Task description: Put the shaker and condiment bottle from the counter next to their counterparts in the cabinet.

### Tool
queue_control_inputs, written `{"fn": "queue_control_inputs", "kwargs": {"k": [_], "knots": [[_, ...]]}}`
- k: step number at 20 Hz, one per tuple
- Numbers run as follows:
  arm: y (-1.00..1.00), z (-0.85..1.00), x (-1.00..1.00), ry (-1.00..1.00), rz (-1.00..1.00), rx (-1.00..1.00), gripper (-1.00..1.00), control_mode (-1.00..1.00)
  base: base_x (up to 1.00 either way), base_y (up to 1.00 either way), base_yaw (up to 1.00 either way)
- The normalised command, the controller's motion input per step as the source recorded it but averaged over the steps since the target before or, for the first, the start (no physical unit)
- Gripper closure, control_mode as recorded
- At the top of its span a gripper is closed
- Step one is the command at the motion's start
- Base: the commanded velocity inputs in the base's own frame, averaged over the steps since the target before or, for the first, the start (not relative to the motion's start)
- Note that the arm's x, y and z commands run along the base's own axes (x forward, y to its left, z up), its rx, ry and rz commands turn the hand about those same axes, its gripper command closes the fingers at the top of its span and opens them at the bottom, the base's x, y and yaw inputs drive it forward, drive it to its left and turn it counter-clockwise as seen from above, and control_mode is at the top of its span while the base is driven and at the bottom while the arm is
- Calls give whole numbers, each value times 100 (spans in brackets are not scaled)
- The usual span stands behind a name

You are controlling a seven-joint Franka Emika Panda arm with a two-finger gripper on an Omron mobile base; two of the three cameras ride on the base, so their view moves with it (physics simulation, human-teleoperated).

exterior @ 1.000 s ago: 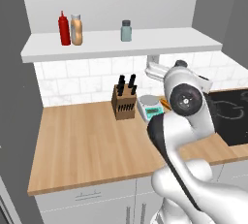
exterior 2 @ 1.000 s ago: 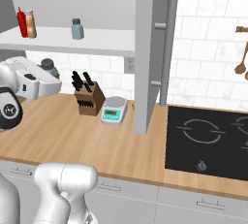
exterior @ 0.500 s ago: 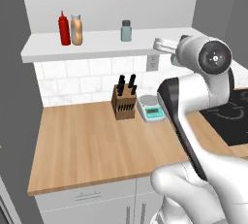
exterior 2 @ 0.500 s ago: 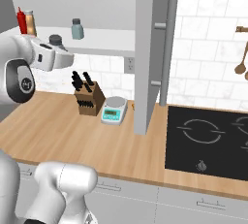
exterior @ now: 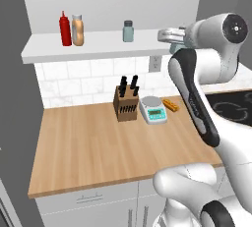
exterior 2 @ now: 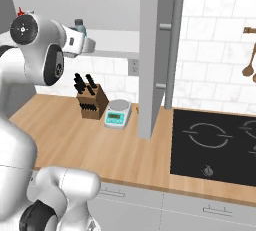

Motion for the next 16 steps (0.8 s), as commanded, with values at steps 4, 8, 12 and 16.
{"fn": "queue_control_inputs", "kwargs": {"k": [4,8,12,16], "knots": [[-2,-44,41,0,54,-9,100,-100,0,0,0],[0,2,30,-1,31,-2,100,-100,0,0,0],[8,25,9,0,7,-2,100,-100,0,0,0],[27,23,21,0,0,0,100,-100,0,0,0]]}}
